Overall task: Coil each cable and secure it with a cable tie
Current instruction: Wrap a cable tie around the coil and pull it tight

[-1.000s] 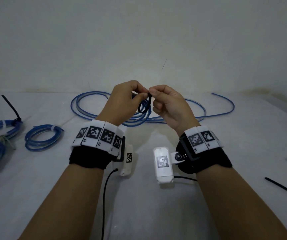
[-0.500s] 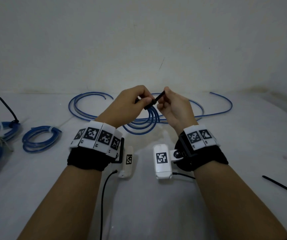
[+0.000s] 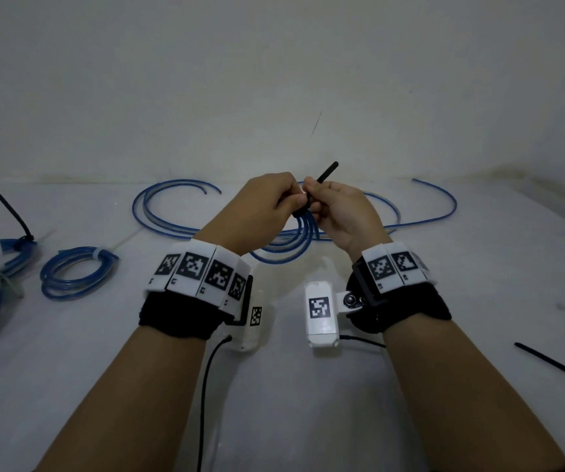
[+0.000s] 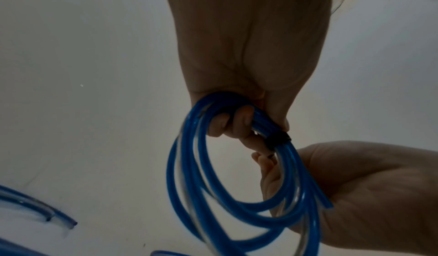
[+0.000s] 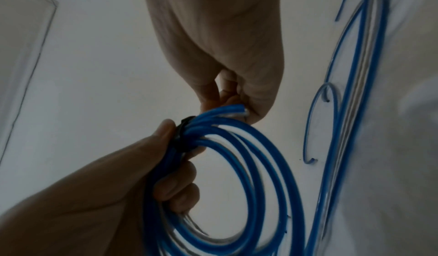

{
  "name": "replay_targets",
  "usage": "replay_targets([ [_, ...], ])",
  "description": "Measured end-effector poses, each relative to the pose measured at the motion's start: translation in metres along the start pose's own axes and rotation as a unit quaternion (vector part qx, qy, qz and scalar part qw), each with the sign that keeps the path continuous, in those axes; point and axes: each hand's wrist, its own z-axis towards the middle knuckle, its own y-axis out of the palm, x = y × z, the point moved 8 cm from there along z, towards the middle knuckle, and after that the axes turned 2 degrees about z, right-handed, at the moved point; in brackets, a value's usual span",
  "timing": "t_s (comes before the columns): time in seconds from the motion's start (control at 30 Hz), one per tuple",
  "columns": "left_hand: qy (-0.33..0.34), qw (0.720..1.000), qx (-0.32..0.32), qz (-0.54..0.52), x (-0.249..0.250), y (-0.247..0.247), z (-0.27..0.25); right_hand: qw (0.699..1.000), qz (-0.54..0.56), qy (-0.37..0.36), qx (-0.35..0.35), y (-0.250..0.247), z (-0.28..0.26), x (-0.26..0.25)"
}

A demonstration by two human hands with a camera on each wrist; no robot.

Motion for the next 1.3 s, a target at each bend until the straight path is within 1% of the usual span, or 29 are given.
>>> replay_targets([
  [0.13, 0.018, 1.000, -0.001, 0.015, 0.005, 0.003, 0.001, 1.000, -0.012, 0.003, 0.021, -0.004, 0.001, 0.002],
  [0.23, 0.017, 1.000, 0.019, -0.011, 0.009, -0.002, 0.000, 1.000, 0.011, -0.002, 0.026, -0.004, 0.000, -0.004],
  [0.3, 0.014, 0.999, 0.031, -0.033, 0.011, -0.006, -0.001, 0.999, 0.031, -0.008, 0.013, -0.001, -0.002, -0.011],
  [0.37, 0.011, 0.998, 0.039, -0.041, 0.011, -0.010, -0.001, 1.000, 0.027, -0.002, -0.013, 0.005, -0.004, -0.014],
  [0.43, 0.005, 0.999, 0.039, -0.029, 0.009, -0.014, -0.001, 0.998, 0.014, 0.027, -0.053, 0.015, -0.008, -0.011],
  [0.5, -0.007, 1.000, 0.024, -0.008, 0.006, -0.015, -0.001, 0.996, 0.005, 0.045, -0.075, 0.023, -0.010, -0.006],
  [0.57, -0.013, 1.000, -0.005, 0.010, 0.004, -0.013, -0.001, 0.997, 0.005, 0.036, -0.064, 0.024, -0.010, -0.005],
  [0.63, -0.004, 0.999, -0.035, 0.029, 0.006, -0.009, -0.002, 0.998, 0.008, 0.029, -0.049, 0.021, -0.009, -0.004],
  [0.7, 0.012, 0.998, -0.042, 0.044, 0.010, -0.009, -0.003, 0.999, -0.003, 0.020, -0.039, 0.017, -0.008, -0.005],
  [0.9, 0.074, 0.995, -0.012, 0.069, 0.030, -0.010, -0.001, 1.000, -0.003, 0.006, -0.027, 0.008, -0.006, -0.015],
  [1.0, 0.089, 0.994, -0.009, 0.065, 0.035, -0.008, -0.001, 1.000, -0.013, 0.011, -0.013, 0.002, -0.006, -0.018],
  [1.2, 0.076, 0.996, -0.012, 0.048, 0.032, -0.004, -0.001, 0.999, -0.028, 0.000, -0.015, 0.000, -0.008, -0.021],
  [1.3, 0.067, 0.997, 0.008, 0.045, 0.029, -0.007, 0.000, 0.995, -0.094, -0.037, 0.007, 0.001, -0.013, -0.028],
])
